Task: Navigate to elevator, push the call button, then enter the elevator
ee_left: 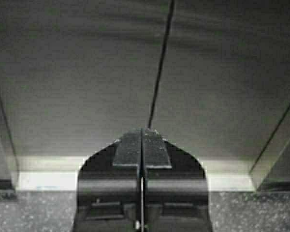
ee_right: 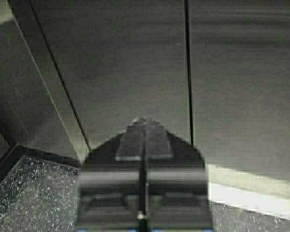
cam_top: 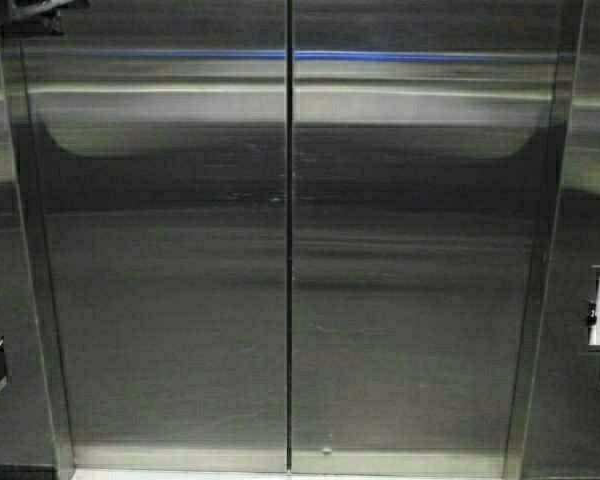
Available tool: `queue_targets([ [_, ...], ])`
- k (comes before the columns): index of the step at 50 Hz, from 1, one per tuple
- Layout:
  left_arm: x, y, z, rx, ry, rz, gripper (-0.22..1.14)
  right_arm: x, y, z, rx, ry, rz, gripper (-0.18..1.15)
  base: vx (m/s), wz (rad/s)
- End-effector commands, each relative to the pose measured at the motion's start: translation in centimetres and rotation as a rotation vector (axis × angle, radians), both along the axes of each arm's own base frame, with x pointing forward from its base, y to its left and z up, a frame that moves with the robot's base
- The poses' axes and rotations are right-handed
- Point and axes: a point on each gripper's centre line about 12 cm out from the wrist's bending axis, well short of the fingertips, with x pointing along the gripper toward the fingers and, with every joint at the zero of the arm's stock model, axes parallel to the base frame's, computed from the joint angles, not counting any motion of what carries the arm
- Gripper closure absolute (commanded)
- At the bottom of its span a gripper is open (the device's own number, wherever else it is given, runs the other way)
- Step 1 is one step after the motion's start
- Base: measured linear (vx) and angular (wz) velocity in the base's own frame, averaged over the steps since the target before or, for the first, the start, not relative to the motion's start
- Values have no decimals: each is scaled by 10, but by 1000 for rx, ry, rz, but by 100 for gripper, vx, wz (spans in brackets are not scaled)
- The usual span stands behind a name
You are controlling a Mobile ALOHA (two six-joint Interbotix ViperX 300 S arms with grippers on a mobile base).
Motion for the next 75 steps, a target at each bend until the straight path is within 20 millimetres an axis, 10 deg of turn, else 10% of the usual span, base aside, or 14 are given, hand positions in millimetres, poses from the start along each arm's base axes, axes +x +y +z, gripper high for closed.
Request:
queue_targets([
  [1,3,-1,11,-1,-38,-3,89,1,1,8,13,-26,2,91,0,0],
  [75,0,0,7,-1,-28,0,89,0,0,10,33,-25,-2,91,0,0],
])
